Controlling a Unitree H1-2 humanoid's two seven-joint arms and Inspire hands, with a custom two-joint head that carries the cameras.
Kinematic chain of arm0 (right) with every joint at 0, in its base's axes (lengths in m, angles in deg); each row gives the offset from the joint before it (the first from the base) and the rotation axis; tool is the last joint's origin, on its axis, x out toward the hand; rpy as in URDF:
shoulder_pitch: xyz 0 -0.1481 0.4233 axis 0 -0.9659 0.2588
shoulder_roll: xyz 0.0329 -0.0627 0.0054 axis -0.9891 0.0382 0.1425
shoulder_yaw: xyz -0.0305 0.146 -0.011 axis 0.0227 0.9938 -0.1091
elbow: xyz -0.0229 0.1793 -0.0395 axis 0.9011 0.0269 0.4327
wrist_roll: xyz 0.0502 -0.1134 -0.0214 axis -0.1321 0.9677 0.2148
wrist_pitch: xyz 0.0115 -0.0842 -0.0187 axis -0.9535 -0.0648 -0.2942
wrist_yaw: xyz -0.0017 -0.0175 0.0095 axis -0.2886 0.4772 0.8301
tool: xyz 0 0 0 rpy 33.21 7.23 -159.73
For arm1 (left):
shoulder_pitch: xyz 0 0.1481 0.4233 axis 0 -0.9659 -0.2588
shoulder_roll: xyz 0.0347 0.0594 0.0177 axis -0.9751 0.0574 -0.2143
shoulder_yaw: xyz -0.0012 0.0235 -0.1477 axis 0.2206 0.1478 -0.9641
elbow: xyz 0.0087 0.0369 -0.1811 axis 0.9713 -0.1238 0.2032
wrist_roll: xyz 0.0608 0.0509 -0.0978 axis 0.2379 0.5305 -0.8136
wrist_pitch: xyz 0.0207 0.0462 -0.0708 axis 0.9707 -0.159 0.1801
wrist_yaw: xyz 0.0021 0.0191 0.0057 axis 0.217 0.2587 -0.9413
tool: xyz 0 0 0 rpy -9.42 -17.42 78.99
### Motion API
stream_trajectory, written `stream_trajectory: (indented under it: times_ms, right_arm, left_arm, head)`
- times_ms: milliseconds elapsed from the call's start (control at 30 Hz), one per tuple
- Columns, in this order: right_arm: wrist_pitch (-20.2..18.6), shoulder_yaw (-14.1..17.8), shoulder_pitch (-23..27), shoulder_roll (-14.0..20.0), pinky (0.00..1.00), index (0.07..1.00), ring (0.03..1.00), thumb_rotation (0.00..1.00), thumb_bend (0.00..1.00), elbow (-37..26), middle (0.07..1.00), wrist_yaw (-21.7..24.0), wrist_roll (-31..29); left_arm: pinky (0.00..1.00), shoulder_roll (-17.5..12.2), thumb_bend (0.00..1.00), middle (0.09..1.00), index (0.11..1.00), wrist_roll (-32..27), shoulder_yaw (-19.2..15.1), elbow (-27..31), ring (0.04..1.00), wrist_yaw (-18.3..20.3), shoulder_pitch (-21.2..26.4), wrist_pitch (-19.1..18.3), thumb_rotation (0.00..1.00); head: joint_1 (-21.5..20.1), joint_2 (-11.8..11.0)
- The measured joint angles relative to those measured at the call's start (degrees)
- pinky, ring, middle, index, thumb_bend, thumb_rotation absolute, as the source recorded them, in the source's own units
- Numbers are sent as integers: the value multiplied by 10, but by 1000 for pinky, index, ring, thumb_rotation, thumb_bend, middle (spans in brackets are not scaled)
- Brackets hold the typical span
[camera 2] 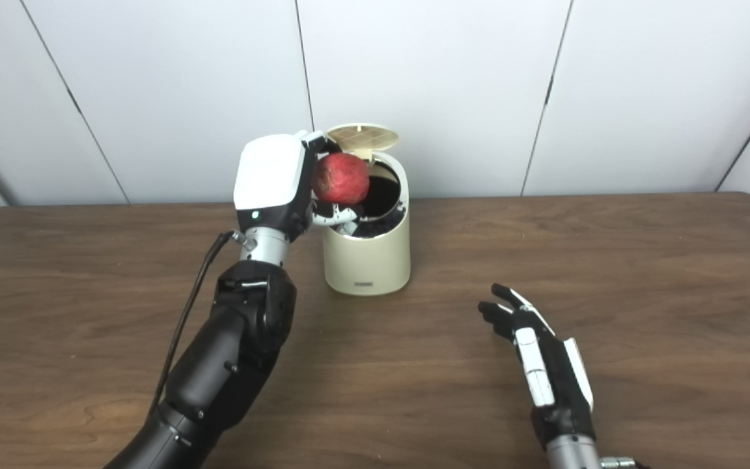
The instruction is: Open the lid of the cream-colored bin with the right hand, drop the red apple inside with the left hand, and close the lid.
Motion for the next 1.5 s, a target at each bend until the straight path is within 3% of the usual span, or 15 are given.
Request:
stream_trajectory:
  times_ms: [300, 500, 1000, 1200, 1500]
  right_arm:
    - [0, -2, 0, 0, 831, 802, 781, 997, 490, 0, 730, -1, 20]
    - [0, -5, 1, -1, 845, 800, 788, 1000, 476, 0, 728, -1, 32]
    - [0, -7, 2, -2, 842, 805, 784, 1000, 475, 0, 725, -2, 51]
    - [0, -8, 2, -2, 837, 772, 774, 1000, 459, 0, 716, -2, 54]
    - [0, -9, 6, -6, 827, 748, 767, 1000, 441, 0, 710, -2, 54]
  left_arm:
    - [624, 6, 910, 690, 647, -59, -15, -6, 681, -1, 0, 16, 3]
    - [503, 15, 805, 643, 624, -110, -29, -26, 584, -23, -2, 51, 0]
    - [632, 14, 944, 735, 673, -119, -21, -39, 717, -28, -1, 58, 24]
    - [634, 8, 1000, 756, 704, -110, -12, -39, 729, -8, 5, 45, 57]
    - [646, 7, 1000, 781, 710, -110, -14, -36, 751, 15, 6, 34, 197]
  head:
    - [-3, -2]
    - [-4, -4]
    - [-6, -4]
    - [-4, -4]
    - [-6, -5]
